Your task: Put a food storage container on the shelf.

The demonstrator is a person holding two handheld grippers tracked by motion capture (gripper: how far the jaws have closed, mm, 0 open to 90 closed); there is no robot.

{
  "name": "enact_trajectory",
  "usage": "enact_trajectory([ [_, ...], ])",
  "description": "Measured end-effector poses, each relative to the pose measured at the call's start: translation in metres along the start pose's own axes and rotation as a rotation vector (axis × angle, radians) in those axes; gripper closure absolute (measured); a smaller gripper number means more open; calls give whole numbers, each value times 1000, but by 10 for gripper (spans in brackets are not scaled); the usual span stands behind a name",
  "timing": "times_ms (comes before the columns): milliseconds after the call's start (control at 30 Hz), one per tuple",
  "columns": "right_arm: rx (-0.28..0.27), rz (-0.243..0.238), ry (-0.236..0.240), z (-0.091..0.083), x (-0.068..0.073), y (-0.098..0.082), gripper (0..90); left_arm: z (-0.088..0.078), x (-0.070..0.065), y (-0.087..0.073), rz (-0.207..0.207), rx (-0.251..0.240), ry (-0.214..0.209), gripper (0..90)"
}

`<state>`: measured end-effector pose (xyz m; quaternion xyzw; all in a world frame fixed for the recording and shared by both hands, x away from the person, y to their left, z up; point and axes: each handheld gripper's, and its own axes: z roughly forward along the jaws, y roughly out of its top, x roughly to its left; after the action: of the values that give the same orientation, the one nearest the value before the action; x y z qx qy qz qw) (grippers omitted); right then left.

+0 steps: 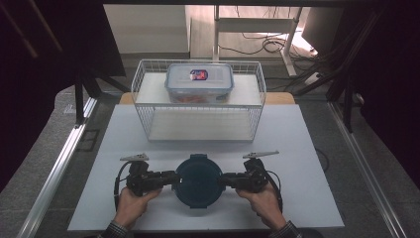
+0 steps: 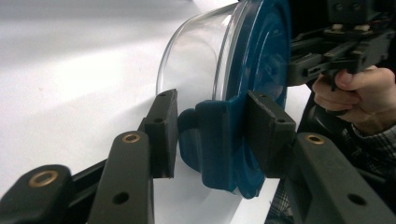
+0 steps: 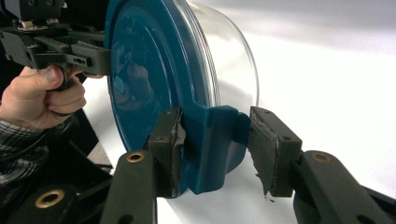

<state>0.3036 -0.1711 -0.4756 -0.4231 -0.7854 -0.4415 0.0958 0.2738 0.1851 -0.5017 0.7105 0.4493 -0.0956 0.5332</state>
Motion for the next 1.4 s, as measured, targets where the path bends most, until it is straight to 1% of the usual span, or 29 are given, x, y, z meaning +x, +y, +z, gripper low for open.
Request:
enact_trajectory([
  [133,-38,-25,-5,-8,1,9,556,1,-5,9,21,-3,0,566],
  [233,-66,-56,-15,-15,4,19,556,-1,-9,17,39,-18,4,565],
  [333,-75,-67,-17,-18,6,25,556,-3,-12,25,57,-32,9,565],
  [367,-81,-82,-22,-21,8,32,556,-4,-13,29,62,-34,11,565],
  [433,-86,-83,-23,-22,9,34,556,-5,-16,35,72,-45,12,565],
  [533,-101,-99,-29,-29,11,44,556,-7,-20,47,88,-50,15,565],
  [567,-112,-107,-30,-33,13,50,557,-8,-21,51,95,-55,15,564],
  [600,-112,-107,-30,-33,13,50,557,-9,-22,55,102,-58,15,564],
  [667,-129,-111,-31,-38,15,59,557,-11,-26,63,109,-65,19,564],
  [733,-131,-116,-29,-39,16,61,557,-14,-28,70,118,-74,19,564],
  [1033,-169,-134,-28,-52,23,87,558,-24,-38,101,141,-113,25,565],
  [1300,-190,-155,-28,-61,32,107,558,-34,-46,122,149,-144,26,565],
  [1333,-196,-162,-30,-64,34,113,558,-34,-47,124,150,-149,26,565],
  [1367,-196,-162,-30,-64,34,113,558,-36,-49,127,152,-154,25,565],
  [1400,-201,-168,-32,-66,36,117,559,-37,-50,130,154,-158,24,565],
])
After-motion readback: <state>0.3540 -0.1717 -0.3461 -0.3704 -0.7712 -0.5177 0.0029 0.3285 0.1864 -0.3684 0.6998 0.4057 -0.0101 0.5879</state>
